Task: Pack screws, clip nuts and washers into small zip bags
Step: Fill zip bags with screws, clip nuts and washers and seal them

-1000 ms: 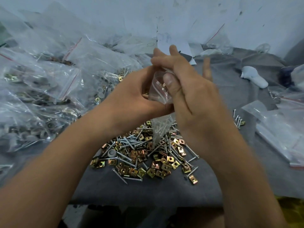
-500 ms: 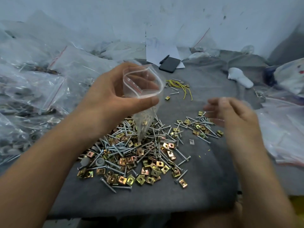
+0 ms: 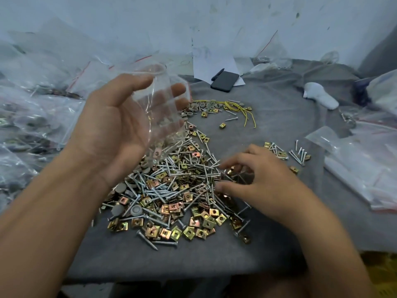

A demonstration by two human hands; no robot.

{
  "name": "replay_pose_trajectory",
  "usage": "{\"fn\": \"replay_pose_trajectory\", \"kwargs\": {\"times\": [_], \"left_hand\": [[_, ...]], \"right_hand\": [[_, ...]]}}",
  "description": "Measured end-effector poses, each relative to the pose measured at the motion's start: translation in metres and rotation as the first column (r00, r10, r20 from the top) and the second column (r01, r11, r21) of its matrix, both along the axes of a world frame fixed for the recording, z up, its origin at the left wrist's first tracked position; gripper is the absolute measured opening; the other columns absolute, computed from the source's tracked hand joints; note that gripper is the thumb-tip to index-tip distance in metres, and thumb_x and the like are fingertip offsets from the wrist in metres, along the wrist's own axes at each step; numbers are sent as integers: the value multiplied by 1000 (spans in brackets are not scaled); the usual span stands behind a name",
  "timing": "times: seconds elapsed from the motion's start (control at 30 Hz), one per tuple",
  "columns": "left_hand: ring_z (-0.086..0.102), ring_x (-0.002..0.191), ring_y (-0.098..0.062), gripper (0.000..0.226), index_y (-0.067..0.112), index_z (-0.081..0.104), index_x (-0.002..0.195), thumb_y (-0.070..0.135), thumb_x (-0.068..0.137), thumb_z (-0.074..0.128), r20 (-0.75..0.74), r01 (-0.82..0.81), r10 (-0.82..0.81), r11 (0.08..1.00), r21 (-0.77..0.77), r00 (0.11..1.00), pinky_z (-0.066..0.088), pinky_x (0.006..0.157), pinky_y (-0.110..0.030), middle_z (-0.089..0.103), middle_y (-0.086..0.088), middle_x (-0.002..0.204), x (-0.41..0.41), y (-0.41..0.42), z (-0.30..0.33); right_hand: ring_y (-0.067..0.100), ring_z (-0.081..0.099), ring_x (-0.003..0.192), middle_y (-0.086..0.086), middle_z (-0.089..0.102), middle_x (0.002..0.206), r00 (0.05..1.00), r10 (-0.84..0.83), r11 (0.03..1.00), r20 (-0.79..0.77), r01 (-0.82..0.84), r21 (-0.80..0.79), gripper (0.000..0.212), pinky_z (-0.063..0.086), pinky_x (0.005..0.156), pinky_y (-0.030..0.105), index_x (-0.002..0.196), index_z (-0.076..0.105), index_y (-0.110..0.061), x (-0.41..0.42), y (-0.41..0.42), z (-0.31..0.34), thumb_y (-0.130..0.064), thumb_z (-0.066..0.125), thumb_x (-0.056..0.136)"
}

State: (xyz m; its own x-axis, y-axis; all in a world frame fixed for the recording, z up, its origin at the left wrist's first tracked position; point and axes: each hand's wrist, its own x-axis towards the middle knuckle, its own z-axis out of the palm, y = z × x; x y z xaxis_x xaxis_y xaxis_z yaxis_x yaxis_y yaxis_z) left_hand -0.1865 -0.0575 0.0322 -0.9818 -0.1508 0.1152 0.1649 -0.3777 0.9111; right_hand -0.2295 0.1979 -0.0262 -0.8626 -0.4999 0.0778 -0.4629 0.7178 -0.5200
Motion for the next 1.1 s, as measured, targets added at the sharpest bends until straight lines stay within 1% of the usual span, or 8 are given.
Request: {"fn": "replay_pose_trajectory", "kwargs": {"times": [0.1,0.23,0.33,0.47,0.57,0.83,0.93,1.1], "left_hand": [[70,124,-36,52,7,46,152,23,104,53,13,-43,44,998,-38,999,51,109,-59,74,-17,128,1,-10,2],[72,121,-33,25,16,53,124,22,100,56,53,-92,97,991,-99,994,48,111,-64,77,-14,122,0,-22,3],[73,120,-34,13,19,55,113,21,100,55,57,-113,121,985,-133,991,49,111,-63,78,-15,121,-1,-26,4],[74,117,-34,11,19,57,111,22,100,56,52,-138,148,977,-160,988,50,108,-62,78,-15,120,-1,-29,5],[75,116,-33,7,20,60,106,22,100,56,47,-155,165,973,-169,985,50,108,-62,79,-15,117,-1,-31,5],[75,116,-31,16,17,59,115,23,101,55,10,-221,229,948,-227,973,53,107,-59,78,-16,121,7,-49,12],[75,116,-31,21,16,57,120,24,102,54,4,-259,266,942,-214,964,54,107,-57,77,-16,123,14,-63,14],[72,120,-35,17,17,56,116,24,101,53,3,-258,263,948,-188,965,51,109,-59,78,-13,114,25,-76,14]], "right_hand": [[8,48,101,-14,51,98,998,-58,996,-15,59,69,27,44,83,29,103,73,-42,0,1,1,-54,80,80],[11,53,100,-10,54,99,984,-142,987,-103,149,55,12,49,92,36,101,73,-37,-3,5,-1,-31,77,91],[12,54,104,-9,56,105,977,-161,986,-142,167,25,13,46,91,32,105,72,-37,-3,6,-3,-28,72,95],[2,60,98,-18,63,103,975,-34,984,-221,-7,-180,10,44,85,16,101,76,-34,12,-10,7,-31,77,91],[1,61,109,-20,64,110,974,199,953,-112,-219,-212,16,48,94,23,105,75,-37,30,-35,9,-41,76,89],[-2,38,138,-29,47,144,873,469,883,-138,-466,52,35,33,116,36,132,62,-43,52,-76,-6,-52,59,99],[-3,40,136,-32,48,142,892,423,904,-159,-404,139,33,36,114,40,125,63,-46,41,-64,-2,-56,50,96],[15,54,121,-17,58,125,941,222,966,-254,-178,185,26,47,102,47,112,72,-36,26,-57,12,-47,62,90]]}}
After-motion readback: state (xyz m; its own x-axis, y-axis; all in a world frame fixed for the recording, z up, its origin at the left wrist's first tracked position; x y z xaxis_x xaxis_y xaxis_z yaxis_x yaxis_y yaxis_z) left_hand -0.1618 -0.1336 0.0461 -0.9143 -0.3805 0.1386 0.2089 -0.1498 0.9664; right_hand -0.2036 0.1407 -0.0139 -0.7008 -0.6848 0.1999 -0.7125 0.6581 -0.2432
